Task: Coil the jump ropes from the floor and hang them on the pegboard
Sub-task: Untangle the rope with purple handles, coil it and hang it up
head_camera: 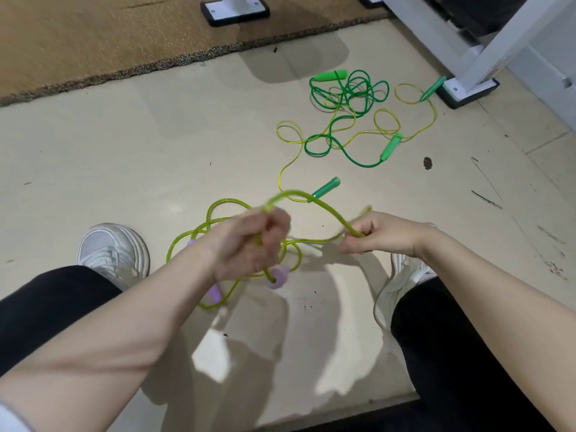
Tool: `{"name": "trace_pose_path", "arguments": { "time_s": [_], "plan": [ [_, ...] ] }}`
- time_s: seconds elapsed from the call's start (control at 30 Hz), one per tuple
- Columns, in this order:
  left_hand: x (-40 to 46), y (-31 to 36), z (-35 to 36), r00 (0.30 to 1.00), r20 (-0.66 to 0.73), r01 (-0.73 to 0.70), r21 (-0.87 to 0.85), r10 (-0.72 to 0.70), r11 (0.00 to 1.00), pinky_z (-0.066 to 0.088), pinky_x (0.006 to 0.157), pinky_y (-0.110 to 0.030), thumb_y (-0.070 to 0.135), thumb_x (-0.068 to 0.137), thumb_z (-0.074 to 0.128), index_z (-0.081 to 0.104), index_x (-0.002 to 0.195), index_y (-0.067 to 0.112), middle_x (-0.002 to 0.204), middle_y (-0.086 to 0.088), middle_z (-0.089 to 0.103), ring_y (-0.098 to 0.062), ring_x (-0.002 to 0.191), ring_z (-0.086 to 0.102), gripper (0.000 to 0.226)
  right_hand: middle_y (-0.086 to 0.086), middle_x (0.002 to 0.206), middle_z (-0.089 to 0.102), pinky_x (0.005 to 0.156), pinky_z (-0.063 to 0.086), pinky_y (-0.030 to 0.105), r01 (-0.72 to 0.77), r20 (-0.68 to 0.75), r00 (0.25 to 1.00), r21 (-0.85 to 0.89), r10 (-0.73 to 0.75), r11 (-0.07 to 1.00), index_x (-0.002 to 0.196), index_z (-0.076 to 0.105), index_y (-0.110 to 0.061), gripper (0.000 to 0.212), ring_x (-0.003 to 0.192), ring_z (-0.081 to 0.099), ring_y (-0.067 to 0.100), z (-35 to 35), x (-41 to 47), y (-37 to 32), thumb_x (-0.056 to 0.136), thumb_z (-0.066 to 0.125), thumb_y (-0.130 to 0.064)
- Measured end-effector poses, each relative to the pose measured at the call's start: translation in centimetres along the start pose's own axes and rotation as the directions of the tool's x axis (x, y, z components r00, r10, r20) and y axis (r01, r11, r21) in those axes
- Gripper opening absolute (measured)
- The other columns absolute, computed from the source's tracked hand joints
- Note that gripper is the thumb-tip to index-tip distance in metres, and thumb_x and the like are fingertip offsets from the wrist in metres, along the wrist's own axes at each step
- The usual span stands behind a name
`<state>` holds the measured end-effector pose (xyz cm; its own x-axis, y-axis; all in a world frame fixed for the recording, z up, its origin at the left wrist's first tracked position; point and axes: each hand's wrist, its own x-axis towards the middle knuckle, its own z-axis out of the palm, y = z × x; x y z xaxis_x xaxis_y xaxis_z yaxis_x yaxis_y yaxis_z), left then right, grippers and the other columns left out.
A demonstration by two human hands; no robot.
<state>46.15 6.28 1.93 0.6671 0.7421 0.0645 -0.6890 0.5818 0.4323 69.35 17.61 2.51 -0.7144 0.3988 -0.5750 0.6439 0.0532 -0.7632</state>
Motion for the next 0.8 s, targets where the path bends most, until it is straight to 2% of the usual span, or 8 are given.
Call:
{"name": "trace_pose_path", "arguments": {
  "time_s": [0.1, 0.23, 0.33, 0.43, 0.5, 0.6, 0.7, 0.8],
  "plan": [
    [-1.2, 1.9, -0.8, 0.98, -0.108, -0.18, -0.148, 0.165, 0.973, 0.046, 0.094, -0.037, 0.0, 0.097, 0.036, 0.042, 0.137, 0.003, 0.129, -0.022, 0.053, -0.033, 0.102, 0.06, 0.041, -0.002, 0.057, 0.042, 0.063, 0.033, 0.022, 0.012, -0.112, 0.994, 0.046, -0.007, 0.999, 0.059, 0.048, -0.017, 0.035, 0.055, 0.038, 0.007, 0.4, 0.1, 1.4, 0.091, 0.052, -0.03],
    [-0.7, 2.2, -0.7, 0.902, -0.286, -0.339, -0.012, 0.322, 0.941, 0.049, 0.095, -0.036, -0.015, 0.085, 0.043, 0.042, 0.139, 0.015, 0.137, -0.017, 0.05, -0.036, 0.108, 0.06, 0.061, -0.004, 0.061, 0.048, 0.062, 0.043, 0.026, -0.066, -0.009, 0.998, -0.329, 0.067, 0.942, 0.073, 0.052, -0.025, 0.029, 0.052, 0.047, 0.01, 2.8, 0.8, 0.7, 0.099, 0.039, -0.03],
    [0.4, 1.2, -1.7, 0.648, -0.653, -0.374, 0.176, 0.392, 0.91, 0.051, 0.088, -0.027, -0.008, 0.081, 0.048, 0.041, 0.137, 0.026, 0.121, -0.009, 0.064, -0.024, 0.1, 0.067, 0.066, -0.005, 0.062, 0.048, 0.068, 0.051, 0.033, -0.002, 0.243, 0.951, -0.617, 0.193, 0.787, 0.092, 0.056, -0.025, 0.03, 0.053, 0.053, 0.017, 5.2, 0.7, -1.9, 0.095, 0.037, -0.047],
    [0.9, -0.4, -2.6, 0.495, -0.778, -0.226, 0.314, 0.387, 0.922, 0.051, 0.083, -0.019, 0.005, 0.098, 0.036, 0.029, 0.142, 0.028, 0.134, -0.005, 0.054, -0.016, 0.105, 0.062, 0.051, -0.008, 0.06, 0.045, 0.059, 0.041, 0.017, 0.224, 0.366, 0.93, -0.651, 0.041, 0.725, 0.112, 0.058, -0.02, 0.027, 0.058, 0.054, 0.008, 6.9, 0.2, -5.6, 0.093, 0.05, -0.038],
    [0.4, -1.3, -3.0, 0.507, -0.794, 0.057, 0.42, 0.336, 0.906, 0.054, 0.07, -0.014, 0.013, 0.101, 0.035, 0.024, 0.145, 0.023, 0.128, -0.001, 0.058, -0.008, 0.092, 0.065, 0.046, -0.012, 0.057, 0.047, 0.055, 0.034, 0.009, 0.345, 0.331, 0.928, -0.58, -0.173, 0.738, 0.105, 0.063, -0.022, 0.018, 0.056, 0.049, -0.006, 6.6, -0.2, -7.6, 0.089, 0.059, -0.029],
    [0.2, -2.3, -2.2, 0.616, -0.763, 0.366, 0.498, 0.196, 0.786, 0.044, 0.043, -0.019, 0.029, 0.101, 0.032, 0.04, 0.136, 0.017, 0.096, 0.003, 0.066, -0.006, 0.05, 0.059, 0.038, -0.016, 0.053, 0.05, 0.055, 0.033, 0.007, 0.39, 0.009, 0.903, -0.439, -0.43, 0.81, 0.079, 0.064, -0.019, 0.011, 0.054, 0.047, -0.009, 4.5, -0.3, -8.7, 0.085, 0.063, -0.028],
    [1.1, -2.3, -0.5, 0.725, -0.689, 0.405, 0.454, 0.024, 0.794, 0.023, 0.041, -0.02, 0.056, 0.095, 0.018, 0.061, 0.107, 0.009, 0.059, -0.001, 0.051, -0.008, 0.03, 0.029, 0.065, -0.014, 0.049, 0.048, 0.051, 0.031, 0.009, 0.306, -0.389, 0.831, -0.278, -0.399, 0.91, 0.067, 0.059, -0.017, 0.019, 0.049, 0.044, -0.001, 1.7, 0.3, -7.7, 0.077, 0.074, -0.018],
    [2.3, -1.8, 1.6, 0.818, -0.559, 0.357, 0.311, -0.134, 0.881, 0.009, 0.04, -0.02, 0.075, 0.077, 0.014, 0.063, 0.071, 0.011, 0.045, 0.005, 0.036, -0.004, 0.027, 0.016, 0.081, -0.011, 0.048, 0.04, 0.048, 0.027, 0.013, 0.197, -0.561, 0.78, -0.2, -0.277, 0.96, 0.061, 0.053, -0.019, 0.026, 0.047, 0.036, 0.002, 0.5, 0.7, -5.6, 0.078, 0.073, -0.023]
  ]
}}
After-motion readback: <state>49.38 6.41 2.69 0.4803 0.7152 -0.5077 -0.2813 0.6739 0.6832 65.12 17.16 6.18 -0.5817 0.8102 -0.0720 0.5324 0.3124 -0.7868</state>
